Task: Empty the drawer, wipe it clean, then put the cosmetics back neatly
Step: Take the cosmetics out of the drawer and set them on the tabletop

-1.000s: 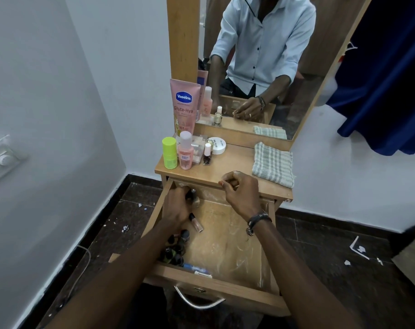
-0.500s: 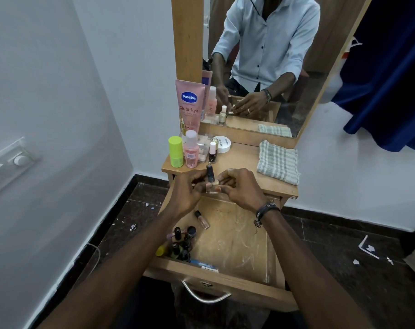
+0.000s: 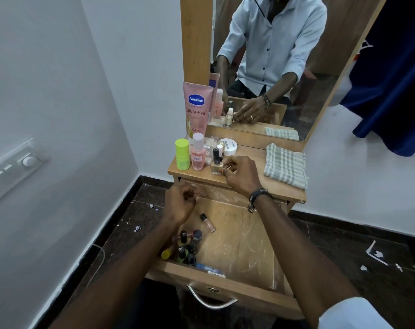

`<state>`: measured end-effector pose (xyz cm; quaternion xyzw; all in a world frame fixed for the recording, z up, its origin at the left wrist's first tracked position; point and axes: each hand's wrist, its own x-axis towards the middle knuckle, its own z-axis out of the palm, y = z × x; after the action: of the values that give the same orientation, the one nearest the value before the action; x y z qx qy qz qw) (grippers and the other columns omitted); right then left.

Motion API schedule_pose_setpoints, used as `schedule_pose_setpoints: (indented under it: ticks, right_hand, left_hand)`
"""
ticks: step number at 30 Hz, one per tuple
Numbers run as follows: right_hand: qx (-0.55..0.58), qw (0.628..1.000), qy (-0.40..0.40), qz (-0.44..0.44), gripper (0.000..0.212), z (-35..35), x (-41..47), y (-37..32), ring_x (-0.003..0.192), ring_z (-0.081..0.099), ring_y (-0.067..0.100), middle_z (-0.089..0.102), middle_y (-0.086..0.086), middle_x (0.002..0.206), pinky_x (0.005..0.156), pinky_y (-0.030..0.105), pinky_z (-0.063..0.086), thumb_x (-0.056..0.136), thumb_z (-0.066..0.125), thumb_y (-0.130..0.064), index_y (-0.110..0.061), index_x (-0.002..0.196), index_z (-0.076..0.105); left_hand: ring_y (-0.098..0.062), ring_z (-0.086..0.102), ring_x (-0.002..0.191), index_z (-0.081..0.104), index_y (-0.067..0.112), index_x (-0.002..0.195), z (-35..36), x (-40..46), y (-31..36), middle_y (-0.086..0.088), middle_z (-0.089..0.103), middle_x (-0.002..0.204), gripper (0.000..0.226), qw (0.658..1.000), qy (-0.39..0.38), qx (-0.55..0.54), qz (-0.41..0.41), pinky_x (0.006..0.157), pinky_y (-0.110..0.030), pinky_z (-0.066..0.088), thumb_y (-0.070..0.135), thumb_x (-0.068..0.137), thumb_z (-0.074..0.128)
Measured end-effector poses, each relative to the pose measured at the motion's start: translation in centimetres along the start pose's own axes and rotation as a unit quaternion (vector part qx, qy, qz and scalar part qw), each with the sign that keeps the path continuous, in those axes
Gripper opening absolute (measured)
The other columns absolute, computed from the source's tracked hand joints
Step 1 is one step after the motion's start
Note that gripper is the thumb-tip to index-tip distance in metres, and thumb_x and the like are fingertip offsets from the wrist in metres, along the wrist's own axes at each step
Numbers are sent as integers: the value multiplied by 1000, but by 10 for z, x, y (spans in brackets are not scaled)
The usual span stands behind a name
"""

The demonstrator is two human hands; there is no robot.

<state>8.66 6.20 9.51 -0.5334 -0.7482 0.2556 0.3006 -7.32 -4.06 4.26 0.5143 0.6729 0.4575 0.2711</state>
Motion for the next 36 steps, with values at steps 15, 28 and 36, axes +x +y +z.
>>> schedule_pose_setpoints:
  ticks: [15, 28, 36]
  right_hand:
    - [50, 997, 49, 30, 17, 4, -8, 9, 77, 65, 9, 66, -8, 83, 71, 29, 58, 80, 81, -19, -19, 91, 68]
    - [53, 996, 45, -58, 4, 3, -71, 31, 61, 60, 2, 65, -12, 72, 56, 16, 51, 88, 74, -19, -20, 86, 71]
    - [33, 997, -58, 44, 17, 17, -78, 33, 78, 66, 6, 69, -10, 85, 66, 21, 54, 79, 82, -28, -22, 91, 70]
  left_hand:
    - [-22, 61, 110, 67, 15, 116, 24, 20, -16, -7, 66, 119, 40, 912, -240, 332, 7, 96, -32, 50, -1, 80, 66]
    - [-17, 66, 95, 73, 15, 96, 28, 25, -26, -2, 72, 99, 19, 926, -256, 279, 14, 85, -31, 52, 8, 78, 73]
    - [-19, 68, 65, 66, -8, 100, 15, 6, -2, -21, 71, 86, 13, 947, -226, -163, -157, 60, -27, 58, -2, 90, 62]
